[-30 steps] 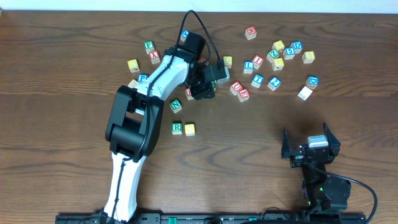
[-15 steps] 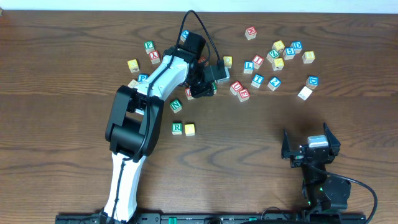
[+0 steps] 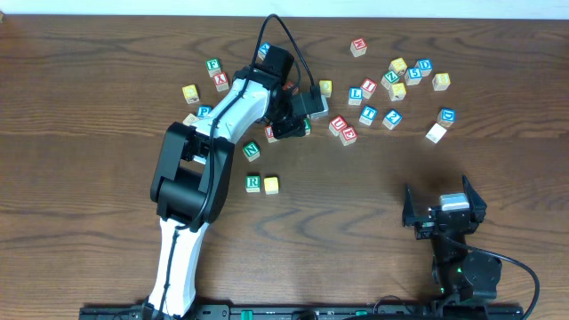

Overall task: Spell out ROBOT
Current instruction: 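Lower the left gripper and close it on the green B block, then lift the B block and carry it toward the R and O blocks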

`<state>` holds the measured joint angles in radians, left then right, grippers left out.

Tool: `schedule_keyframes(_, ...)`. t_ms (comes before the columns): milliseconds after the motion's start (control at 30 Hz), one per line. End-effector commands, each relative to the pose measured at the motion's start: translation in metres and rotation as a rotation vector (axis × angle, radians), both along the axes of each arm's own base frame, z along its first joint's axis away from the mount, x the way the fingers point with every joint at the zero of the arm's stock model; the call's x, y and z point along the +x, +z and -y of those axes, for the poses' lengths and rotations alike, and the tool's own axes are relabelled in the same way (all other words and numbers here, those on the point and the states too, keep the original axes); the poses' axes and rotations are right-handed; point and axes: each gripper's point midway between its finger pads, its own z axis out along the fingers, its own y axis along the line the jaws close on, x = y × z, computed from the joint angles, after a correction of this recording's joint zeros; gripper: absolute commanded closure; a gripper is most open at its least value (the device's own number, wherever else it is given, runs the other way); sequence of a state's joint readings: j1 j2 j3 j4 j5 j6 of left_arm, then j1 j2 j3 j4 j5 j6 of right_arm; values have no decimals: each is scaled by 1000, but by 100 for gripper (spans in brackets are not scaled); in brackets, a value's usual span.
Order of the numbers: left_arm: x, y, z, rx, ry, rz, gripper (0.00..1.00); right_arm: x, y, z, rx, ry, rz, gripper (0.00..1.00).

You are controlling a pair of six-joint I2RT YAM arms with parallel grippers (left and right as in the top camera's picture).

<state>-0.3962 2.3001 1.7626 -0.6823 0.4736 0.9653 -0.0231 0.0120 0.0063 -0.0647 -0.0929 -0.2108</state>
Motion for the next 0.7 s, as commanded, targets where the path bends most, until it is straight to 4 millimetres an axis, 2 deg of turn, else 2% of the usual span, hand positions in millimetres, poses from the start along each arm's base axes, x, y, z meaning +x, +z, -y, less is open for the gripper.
schedule_keyframes(0, 1, 2, 5, -17, -5, -3, 77, 0, 0, 1, 15, -8, -1, 1)
schedule_keyframes(200, 2, 2, 5, -18, -5, 0, 79, 0, 0, 1, 15, -8, -1, 1)
schedule_keyframes(300, 2, 2, 5, -18, -5, 0, 85, 0, 0, 1, 15, -8, -1, 1)
schedule_keyframes(400, 3, 3, 5, -20, -2, 3, 87, 0, 0, 1, 15, -8, -1, 1)
schedule_keyframes(500, 7, 10, 7, -33, 25, 12, 92, 0, 0, 2, 15, -9, -1, 1)
schedule_keyframes(667, 10, 28, 8, -50, 38, 40, 92, 0, 0, 1, 15, -8, -1, 1)
